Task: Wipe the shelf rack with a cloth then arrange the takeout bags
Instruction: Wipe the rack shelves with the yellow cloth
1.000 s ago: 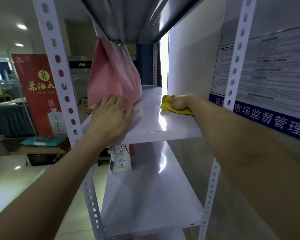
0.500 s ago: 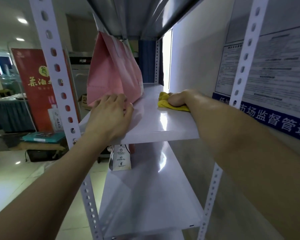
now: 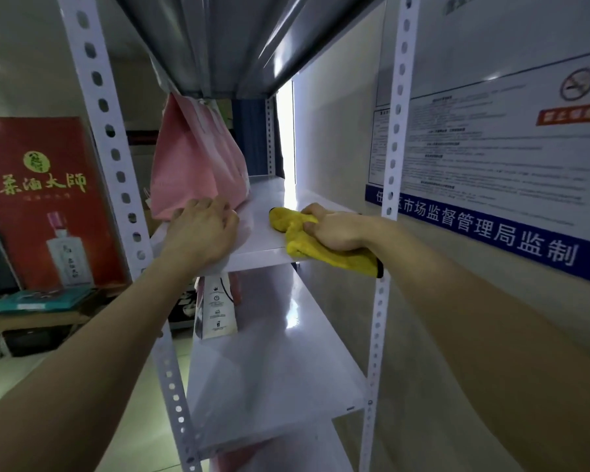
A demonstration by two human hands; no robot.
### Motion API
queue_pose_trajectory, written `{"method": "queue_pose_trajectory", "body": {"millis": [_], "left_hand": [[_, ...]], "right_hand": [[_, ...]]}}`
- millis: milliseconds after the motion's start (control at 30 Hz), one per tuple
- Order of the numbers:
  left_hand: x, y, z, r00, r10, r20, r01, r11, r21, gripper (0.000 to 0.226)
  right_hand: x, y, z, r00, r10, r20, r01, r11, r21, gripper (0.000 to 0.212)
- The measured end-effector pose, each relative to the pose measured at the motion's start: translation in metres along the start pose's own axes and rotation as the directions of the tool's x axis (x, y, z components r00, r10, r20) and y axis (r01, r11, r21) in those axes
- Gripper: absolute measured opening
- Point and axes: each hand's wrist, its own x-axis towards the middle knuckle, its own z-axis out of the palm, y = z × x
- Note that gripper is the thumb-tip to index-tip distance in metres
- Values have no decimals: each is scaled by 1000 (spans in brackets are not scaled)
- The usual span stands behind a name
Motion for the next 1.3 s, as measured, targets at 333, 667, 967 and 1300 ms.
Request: {"method": "queue_pose_trajectory", "body": {"millis": [333, 667, 967, 1300], "left_hand": [[0, -4, 4, 995, 57, -78, -57, 998, -8, 37], [-2, -2, 4, 993, 1, -122, -4, 1000, -23, 40], [0, -4, 5, 978, 10, -208, -21, 999, -48, 39], [-86, -21, 3, 707, 265, -656, -317, 948, 41, 32]], "right_hand": [[103, 9, -21, 994, 41, 100, -35, 998, -54, 67], [186, 17, -31, 975, 159, 158, -129, 974, -184, 74], [66, 0, -18, 992, 48, 119, -47, 999, -17, 78], [9, -25, 4, 998, -62, 32, 58, 992, 114, 45]]}}
